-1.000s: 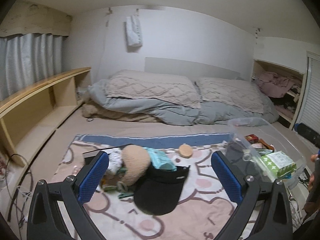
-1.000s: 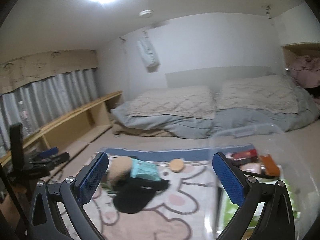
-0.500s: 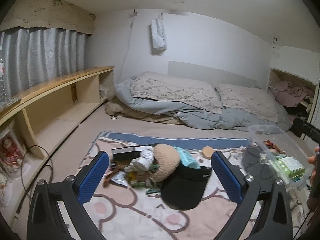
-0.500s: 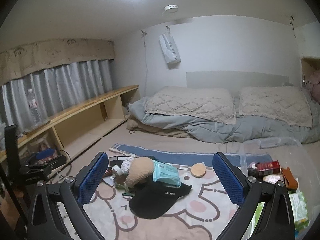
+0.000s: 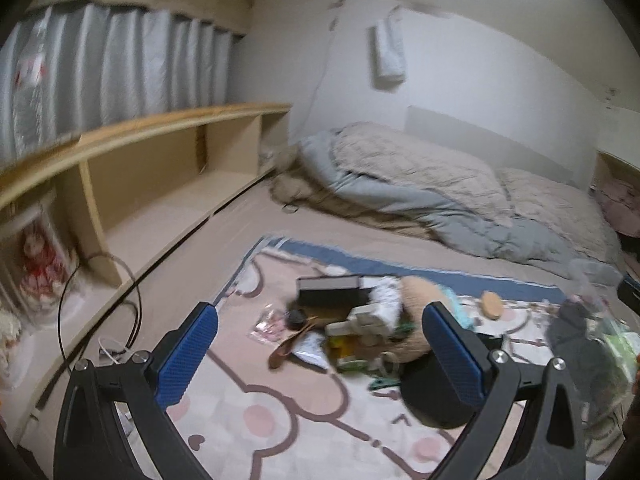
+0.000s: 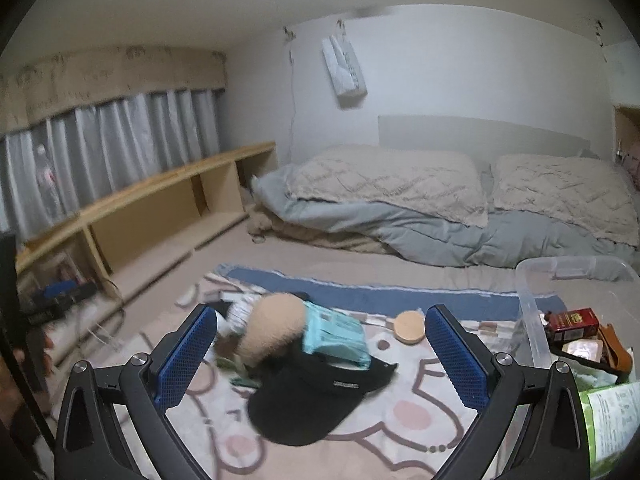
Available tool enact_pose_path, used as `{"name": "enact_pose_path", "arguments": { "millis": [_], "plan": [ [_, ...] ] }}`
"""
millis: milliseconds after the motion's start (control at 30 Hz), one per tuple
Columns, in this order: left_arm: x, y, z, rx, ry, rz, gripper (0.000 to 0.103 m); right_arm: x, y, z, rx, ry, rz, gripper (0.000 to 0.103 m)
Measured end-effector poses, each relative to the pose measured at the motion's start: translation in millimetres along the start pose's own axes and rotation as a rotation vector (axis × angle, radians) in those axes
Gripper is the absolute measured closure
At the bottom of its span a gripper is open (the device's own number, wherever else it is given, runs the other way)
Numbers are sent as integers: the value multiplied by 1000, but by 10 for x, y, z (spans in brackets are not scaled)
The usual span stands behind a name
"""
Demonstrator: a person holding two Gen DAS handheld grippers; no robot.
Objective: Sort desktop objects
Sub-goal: 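Move both tools toward the pile of objects on the blanket, then grasp the brown leather strap with the left tool while the right tool grasps the wooden coaster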
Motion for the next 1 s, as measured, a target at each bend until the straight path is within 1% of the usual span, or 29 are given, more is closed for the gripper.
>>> {"name": "enact_pose_path", "arguments": {
  "millis": [100,333,500,633,800,900,1000],
  "plan": [
    [204,-336,-159,56,24,40,0,-34,-254,-156,35,16,-10,0],
    [419,-917,-468,145,28,107,0,-256,-825,-523,119,-6,-18,0],
    [511,-1280,-750,217,27,135,0,-483,-1202,-818,187,15,-63,0],
    [617,-1568,-969,288,11,187,0,-650,-1487,-1077,253,10,-90,0],
    [706,-1795,-1132,342,18,208,0,-925,-1870,-1262,328,-32,-138,0],
    [760,-1908,-1264,379,5,227,0,-1081,-2068,-1311,358,-54,-164,0],
    [797,-1953,-1358,404,-16,241,0,-1185,-2266,-1321,374,-56,-169,0]
  ]
}}
Point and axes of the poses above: each gripper's, at about its wrist camera, not at the fingertips, and y roughly against the way its jaws point, x to its left, z to its top, the point moved 8 cm from there along -y, roughly the way its jaws point, and after that the axes turned 9 degrees about y, right-handed, at the moved point
